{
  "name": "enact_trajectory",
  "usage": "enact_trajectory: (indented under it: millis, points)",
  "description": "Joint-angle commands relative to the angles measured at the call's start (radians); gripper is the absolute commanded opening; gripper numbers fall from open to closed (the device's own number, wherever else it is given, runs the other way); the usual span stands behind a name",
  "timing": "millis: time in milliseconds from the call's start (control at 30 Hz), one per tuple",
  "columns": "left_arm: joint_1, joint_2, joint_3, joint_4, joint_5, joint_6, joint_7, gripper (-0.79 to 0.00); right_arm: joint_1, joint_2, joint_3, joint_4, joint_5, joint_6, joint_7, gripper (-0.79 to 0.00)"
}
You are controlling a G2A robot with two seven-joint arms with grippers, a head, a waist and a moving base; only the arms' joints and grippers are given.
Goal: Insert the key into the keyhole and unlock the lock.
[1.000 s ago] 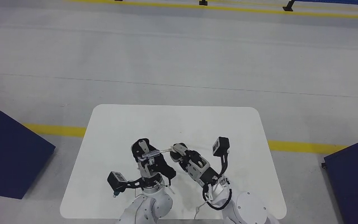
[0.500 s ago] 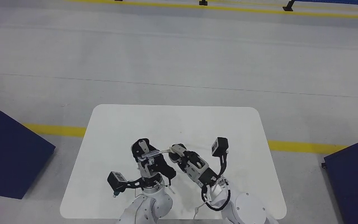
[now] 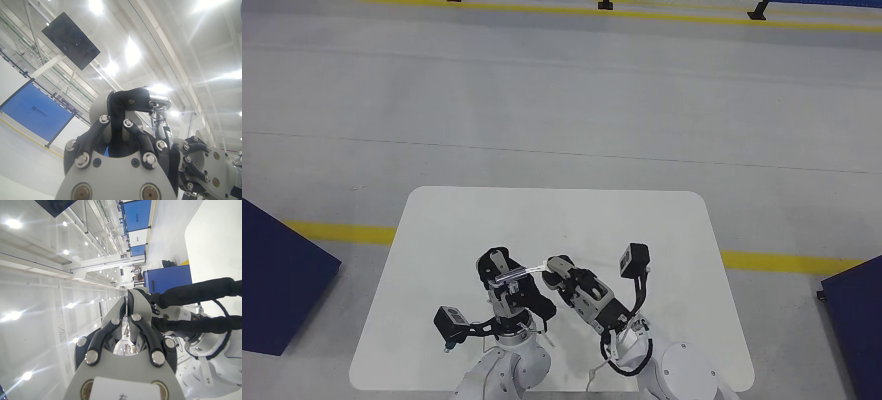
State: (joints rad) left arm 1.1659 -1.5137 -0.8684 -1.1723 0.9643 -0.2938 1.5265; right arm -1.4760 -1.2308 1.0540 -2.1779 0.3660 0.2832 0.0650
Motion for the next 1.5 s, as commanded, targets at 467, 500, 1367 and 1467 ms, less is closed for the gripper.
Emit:
enact_trajectory:
  millis: [467,500,1367,1467]
  points:
    - [0.043,0.003,-0.040,-0.068,0.024,0.002,-0.077,-0.785,0.012,-0.006,0.000,0.011,-0.054,0.003,0.025,-0.785]
    - [0.047,0.003,-0.043,-0.070,0.027,0.000,-0.082,-0.785,0.013,-0.007,0.000,0.012,-0.052,0.003,0.028,-0.785]
    - [0.099,-0.022,-0.077,-0.127,-0.022,-0.095,-0.152,-0.785,0.013,-0.025,-0.014,0.020,0.013,0.000,0.035,-0.785]
    - [0.105,-0.025,-0.078,-0.132,-0.027,-0.111,-0.159,-0.785,0.011,-0.027,-0.015,0.020,0.018,-0.003,0.032,-0.785]
